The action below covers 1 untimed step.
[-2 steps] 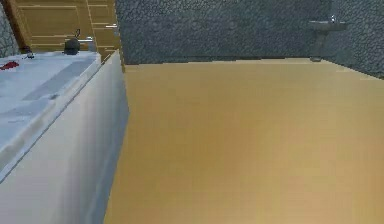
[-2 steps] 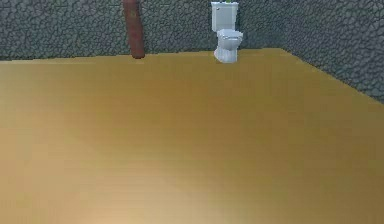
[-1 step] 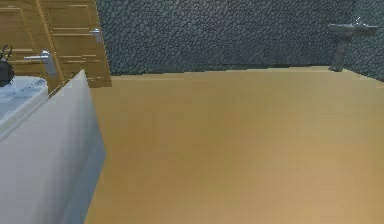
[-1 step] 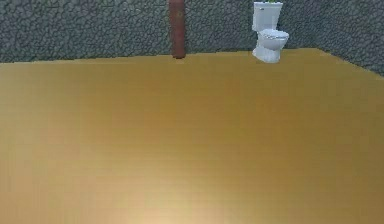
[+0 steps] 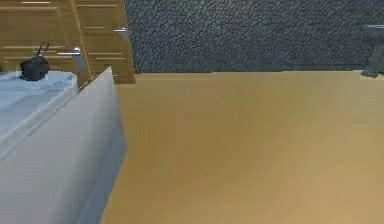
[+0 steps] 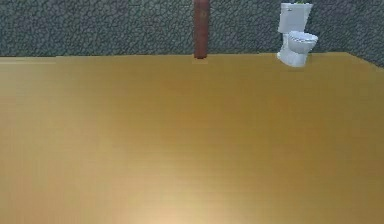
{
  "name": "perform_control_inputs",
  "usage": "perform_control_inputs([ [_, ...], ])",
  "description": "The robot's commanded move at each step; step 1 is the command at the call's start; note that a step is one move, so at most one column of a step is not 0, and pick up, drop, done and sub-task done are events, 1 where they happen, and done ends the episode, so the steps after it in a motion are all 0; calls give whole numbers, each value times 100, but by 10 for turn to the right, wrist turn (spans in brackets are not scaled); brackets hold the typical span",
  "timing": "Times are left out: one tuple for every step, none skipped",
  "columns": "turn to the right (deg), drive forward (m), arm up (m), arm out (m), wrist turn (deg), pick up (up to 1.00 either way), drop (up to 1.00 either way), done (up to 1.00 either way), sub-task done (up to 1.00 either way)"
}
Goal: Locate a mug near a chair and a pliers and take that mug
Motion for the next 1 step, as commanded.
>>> perform_control_inputs([
  [0, 100, 0, 0, 0, 0, 0, 0, 0],
])
